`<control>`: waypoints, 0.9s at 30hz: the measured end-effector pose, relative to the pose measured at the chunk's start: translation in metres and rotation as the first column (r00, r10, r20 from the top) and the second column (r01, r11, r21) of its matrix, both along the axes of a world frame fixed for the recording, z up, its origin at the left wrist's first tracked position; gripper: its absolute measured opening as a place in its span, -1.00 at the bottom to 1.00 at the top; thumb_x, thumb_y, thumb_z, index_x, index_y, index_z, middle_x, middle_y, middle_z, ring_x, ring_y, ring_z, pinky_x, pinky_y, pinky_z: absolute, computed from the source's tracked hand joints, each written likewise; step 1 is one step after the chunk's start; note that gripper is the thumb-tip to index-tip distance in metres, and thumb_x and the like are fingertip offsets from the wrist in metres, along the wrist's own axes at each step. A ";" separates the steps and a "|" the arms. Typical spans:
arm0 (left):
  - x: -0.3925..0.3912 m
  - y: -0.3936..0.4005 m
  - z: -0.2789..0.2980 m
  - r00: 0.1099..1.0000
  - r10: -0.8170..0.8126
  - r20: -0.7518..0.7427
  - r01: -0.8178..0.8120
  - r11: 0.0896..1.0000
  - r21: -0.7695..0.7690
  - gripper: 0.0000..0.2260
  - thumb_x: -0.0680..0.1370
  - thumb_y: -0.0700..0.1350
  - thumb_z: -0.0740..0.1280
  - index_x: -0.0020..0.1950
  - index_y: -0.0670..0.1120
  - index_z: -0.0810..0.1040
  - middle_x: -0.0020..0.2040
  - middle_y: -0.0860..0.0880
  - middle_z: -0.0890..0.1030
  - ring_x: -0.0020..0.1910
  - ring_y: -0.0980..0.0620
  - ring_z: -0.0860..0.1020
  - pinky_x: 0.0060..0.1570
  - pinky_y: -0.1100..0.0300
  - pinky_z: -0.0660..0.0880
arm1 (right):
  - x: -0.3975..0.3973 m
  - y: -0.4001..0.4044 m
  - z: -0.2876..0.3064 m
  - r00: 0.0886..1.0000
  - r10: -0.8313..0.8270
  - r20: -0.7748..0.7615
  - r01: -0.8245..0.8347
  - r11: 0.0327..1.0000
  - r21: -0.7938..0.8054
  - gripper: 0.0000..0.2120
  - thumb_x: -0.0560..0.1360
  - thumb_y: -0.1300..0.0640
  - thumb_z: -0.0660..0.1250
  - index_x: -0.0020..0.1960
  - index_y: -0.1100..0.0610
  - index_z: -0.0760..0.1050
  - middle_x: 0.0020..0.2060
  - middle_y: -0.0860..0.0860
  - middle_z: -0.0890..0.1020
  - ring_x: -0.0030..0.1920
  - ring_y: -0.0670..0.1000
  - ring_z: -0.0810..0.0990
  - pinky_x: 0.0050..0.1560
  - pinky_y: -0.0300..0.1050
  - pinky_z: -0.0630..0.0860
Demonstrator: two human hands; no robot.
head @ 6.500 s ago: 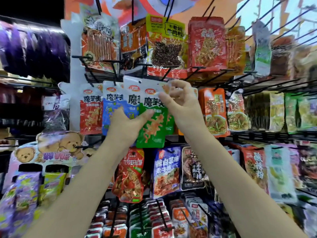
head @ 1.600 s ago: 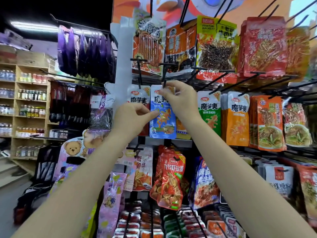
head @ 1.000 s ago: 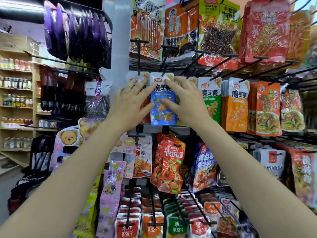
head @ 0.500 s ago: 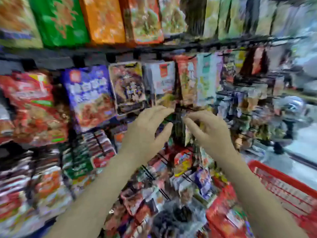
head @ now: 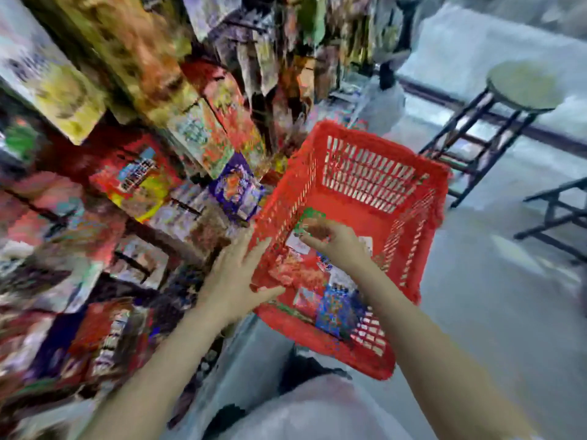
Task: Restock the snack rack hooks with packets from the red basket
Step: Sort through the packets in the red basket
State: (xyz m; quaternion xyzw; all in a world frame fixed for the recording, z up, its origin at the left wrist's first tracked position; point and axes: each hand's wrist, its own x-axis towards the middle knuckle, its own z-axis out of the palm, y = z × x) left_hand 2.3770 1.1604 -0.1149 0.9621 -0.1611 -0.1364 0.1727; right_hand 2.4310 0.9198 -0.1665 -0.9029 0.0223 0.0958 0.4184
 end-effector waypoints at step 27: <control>0.031 -0.012 -0.024 0.998 0.036 0.043 -0.039 0.996 0.075 -0.09 0.48 0.37 0.19 0.67 0.02 -0.13 0.66 0.01 -0.12 0.46 -0.18 0.37 -0.07 -0.06 0.60 | 0.032 -0.023 -0.129 0.730 -0.565 -0.384 0.480 0.824 -0.300 -0.46 0.47 0.22 0.50 0.35 0.30 0.36 0.28 0.29 0.45 0.24 0.25 0.50 0.17 0.05 0.46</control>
